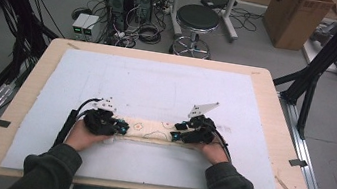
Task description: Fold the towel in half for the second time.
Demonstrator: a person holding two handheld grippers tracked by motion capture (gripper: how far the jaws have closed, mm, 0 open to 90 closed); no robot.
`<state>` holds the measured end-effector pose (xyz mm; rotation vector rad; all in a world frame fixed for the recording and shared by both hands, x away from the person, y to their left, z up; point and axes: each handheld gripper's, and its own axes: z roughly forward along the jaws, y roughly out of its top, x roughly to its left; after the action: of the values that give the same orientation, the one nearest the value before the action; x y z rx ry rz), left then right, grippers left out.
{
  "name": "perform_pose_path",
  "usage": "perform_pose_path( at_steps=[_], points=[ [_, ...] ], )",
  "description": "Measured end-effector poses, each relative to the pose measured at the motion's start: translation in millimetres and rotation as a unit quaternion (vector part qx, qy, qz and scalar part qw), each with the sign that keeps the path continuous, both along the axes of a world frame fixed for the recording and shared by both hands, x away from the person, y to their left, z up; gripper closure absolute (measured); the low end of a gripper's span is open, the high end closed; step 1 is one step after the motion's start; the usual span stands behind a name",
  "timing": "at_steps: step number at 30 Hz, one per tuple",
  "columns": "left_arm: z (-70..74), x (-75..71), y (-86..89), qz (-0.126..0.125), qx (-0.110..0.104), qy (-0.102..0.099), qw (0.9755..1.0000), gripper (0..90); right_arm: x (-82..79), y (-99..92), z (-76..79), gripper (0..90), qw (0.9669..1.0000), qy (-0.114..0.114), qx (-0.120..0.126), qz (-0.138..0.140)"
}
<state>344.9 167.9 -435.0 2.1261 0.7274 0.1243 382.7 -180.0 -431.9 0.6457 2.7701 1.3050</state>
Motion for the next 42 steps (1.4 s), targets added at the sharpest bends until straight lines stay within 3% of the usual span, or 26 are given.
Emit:
perform_pose_path(
  at_steps=[2, 6, 10, 14, 21, 35, 42],
  points=[
    [-2.8, -1.7, 0.3, -0.006, 0.007, 0.005, 0.9999, 80.3, -1.7, -0.4, 0.0, 55.1, 1.0000, -0.003, -0.005, 0.002],
    [-2.0, -3.0, 1.9, -0.010, -0.001, 0.001, 1.0000, 78.1, -4.1, -1.3, -2.6, 53.0, 0.9996, -0.018, -0.020, 0.007],
    [5.0, -1.1, 9.6, 0.020, -0.034, -0.021, 0.9990, 71.8, -6.3, -2.1, -6.0, 51.6, 0.9994, -0.023, -0.023, 0.008],
    [3.0, 1.5, 15.2, 0.035, -0.014, -0.021, 0.9991, 63.8, -7.1, -2.1, -6.3, 49.7, 0.9993, -0.028, -0.024, 0.009],
    [-3.5, -1.0, 16.9, 0.025, 0.013, -0.017, 0.9995, 57.9, -8.7, -8.7, -7.3, 45.5, 0.9991, -0.034, -0.024, 0.007],
    [-5.0, -8.6, 22.4, 0.018, 0.024, -0.033, 0.9990, 54.3, -17.8, -33.8, -10.4, 43.5, 0.9986, -0.046, -0.025, -0.003],
    [-5.8, -9.8, 20.8, 0.017, 0.031, -0.042, 0.9985, 54.0, -19.7, -35.8, -10.9, 43.3, 0.9981, -0.054, -0.029, -0.001]
  ],
)
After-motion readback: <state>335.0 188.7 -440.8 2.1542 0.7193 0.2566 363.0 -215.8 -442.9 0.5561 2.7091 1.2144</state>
